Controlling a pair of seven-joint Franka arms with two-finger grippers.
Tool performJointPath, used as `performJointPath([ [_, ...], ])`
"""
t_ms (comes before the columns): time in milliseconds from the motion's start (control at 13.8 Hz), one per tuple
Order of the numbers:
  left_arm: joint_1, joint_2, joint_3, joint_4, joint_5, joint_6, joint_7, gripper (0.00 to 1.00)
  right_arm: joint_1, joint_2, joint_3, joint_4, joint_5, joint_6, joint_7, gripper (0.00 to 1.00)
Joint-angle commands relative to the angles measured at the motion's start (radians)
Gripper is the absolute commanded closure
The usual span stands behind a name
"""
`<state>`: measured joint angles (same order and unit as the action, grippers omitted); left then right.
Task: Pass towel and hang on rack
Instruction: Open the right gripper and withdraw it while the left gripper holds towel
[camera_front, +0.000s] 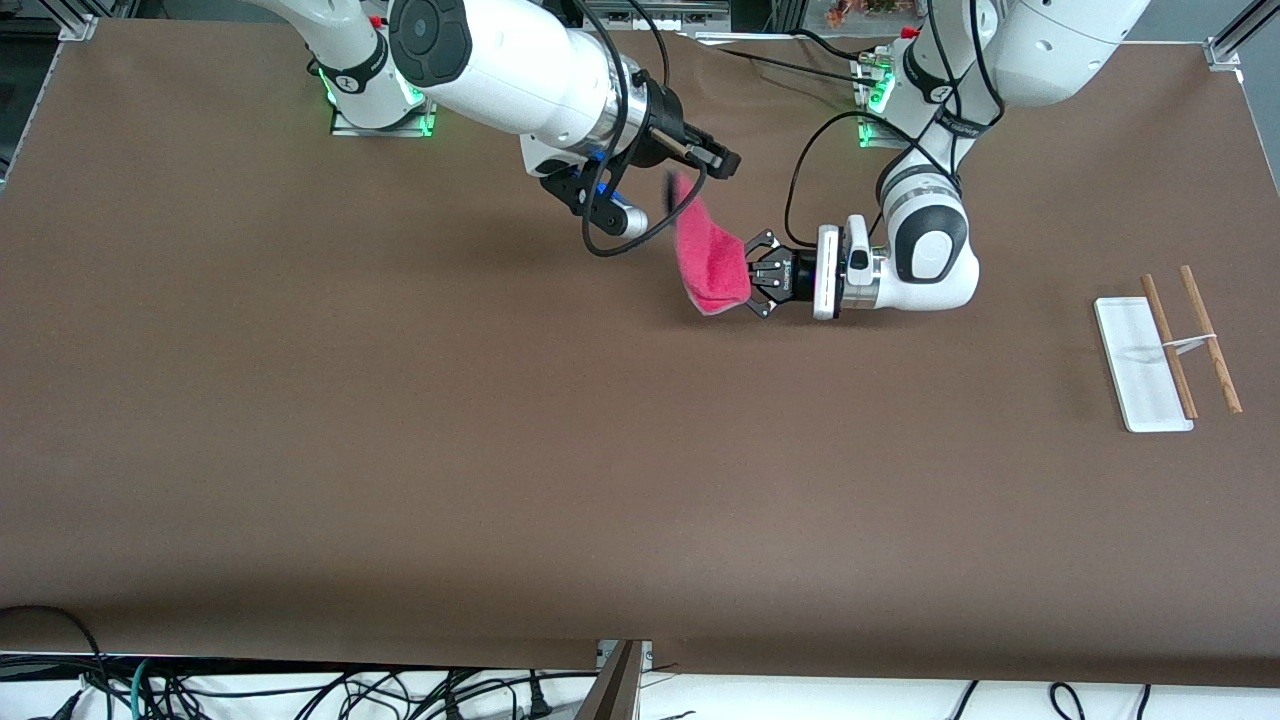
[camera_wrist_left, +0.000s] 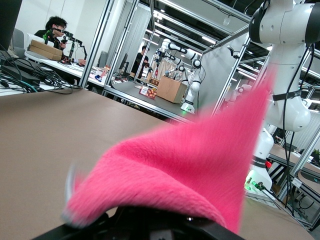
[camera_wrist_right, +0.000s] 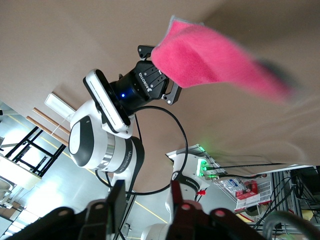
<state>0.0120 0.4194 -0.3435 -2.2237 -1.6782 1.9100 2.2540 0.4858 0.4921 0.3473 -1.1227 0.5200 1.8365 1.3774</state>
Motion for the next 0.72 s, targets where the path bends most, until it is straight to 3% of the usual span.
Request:
performJointPath([
  [0,0.017,-0.074,0.0,-0.002,0.021,-0.003,-0.074,1.0,-0.003,0.01,-0.004,0.032,0.005,-0.016,0.006,0.0],
  [144,0.04,-0.103,0.003,0.022,0.134,0.001,-0.196,1.0,-0.03,-0.003,-0.02,0.032,0.002,-0.034,-0.001,0.0],
  [289,0.049,-0.108,0.004,0.036,0.164,0.001,-0.221,1.0,-0.079,-0.03,-0.022,0.032,-0.005,-0.052,-0.03,0.0],
  [506,0.072,-0.131,0.008,0.071,0.237,0.001,-0.302,1.0,-0.133,-0.05,-0.022,0.034,-0.102,-0.161,-0.185,0.0],
  [650,0.118,-0.159,0.006,0.145,0.406,-0.008,-0.437,1.0,-0.177,-0.076,-0.024,0.032,-0.182,-0.27,-0.352,0.0],
])
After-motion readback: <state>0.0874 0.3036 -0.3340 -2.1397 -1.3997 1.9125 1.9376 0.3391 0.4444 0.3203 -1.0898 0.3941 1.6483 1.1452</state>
